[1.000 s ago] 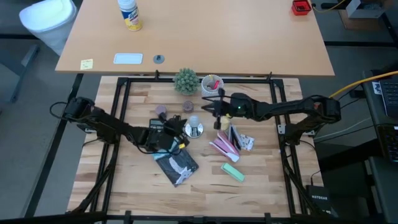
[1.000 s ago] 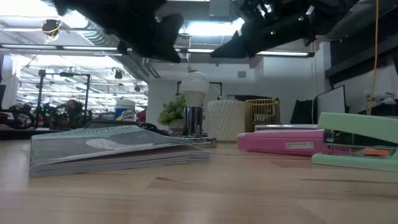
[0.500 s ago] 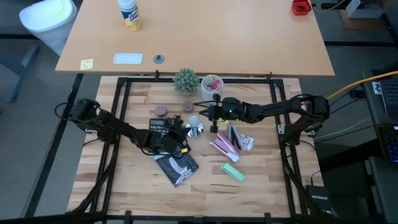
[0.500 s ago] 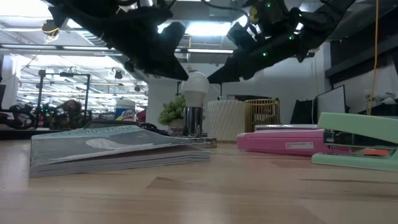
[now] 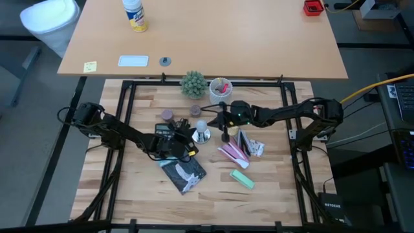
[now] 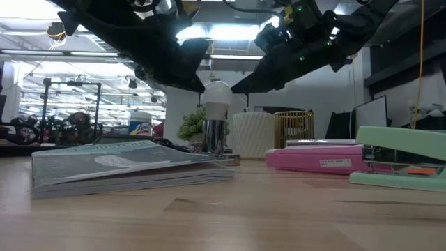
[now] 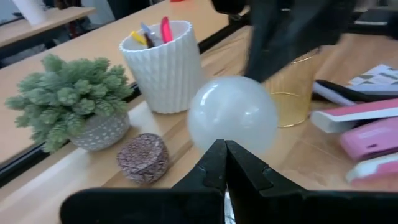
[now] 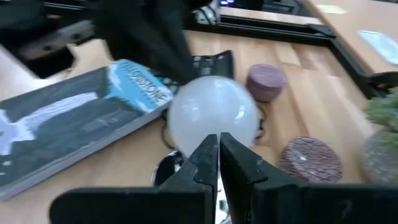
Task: Screw lightbulb
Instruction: Insert the lightbulb into the lamp
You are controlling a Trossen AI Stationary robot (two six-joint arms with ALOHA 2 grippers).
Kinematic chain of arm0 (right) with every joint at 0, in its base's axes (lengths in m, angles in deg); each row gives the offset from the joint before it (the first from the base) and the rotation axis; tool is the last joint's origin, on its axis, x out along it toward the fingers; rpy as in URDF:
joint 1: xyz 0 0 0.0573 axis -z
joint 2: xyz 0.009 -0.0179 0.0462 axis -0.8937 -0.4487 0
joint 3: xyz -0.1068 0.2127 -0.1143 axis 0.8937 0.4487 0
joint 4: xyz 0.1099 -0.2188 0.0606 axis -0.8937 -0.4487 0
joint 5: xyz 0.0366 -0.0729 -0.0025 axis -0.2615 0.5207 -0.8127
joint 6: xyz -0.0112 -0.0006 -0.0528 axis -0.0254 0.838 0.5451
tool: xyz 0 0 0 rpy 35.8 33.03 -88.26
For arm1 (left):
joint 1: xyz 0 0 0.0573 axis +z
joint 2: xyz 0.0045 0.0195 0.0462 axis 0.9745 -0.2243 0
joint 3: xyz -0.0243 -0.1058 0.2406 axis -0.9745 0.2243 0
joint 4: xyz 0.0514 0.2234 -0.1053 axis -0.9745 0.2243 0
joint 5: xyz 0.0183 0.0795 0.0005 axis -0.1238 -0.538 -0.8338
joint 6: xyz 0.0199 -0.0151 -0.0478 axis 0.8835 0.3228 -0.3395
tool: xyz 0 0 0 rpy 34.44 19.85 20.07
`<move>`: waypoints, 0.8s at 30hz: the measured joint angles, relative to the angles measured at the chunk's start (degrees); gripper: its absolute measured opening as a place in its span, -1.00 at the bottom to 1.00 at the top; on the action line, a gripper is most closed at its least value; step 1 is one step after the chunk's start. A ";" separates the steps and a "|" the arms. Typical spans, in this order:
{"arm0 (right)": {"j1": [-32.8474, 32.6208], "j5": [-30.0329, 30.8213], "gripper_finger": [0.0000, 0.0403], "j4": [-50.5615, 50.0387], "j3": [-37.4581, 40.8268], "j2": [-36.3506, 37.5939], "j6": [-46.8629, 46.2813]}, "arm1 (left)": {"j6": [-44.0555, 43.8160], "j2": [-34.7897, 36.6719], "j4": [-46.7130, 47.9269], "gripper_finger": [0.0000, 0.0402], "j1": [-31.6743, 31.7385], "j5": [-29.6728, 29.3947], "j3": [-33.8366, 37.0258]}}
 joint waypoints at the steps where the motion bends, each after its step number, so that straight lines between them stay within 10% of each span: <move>1: -0.02 -0.76 -0.90 -0.04 0.00 0.00 -0.08 | -0.53 0.00 0.46 -1.00 0.08 -0.52 0.00; 17: -1.27 -5.83 -0.90 5.39 -0.06 1.50 -2.18 | -5.38 -0.40 3.54 -1.00 4.10 -5.42 0.00; 24: -1.17 4.73 -0.90 5.39 -0.46 6.93 1.94 | -1.45 3.95 1.95 -1.00 0.64 -9.41 0.00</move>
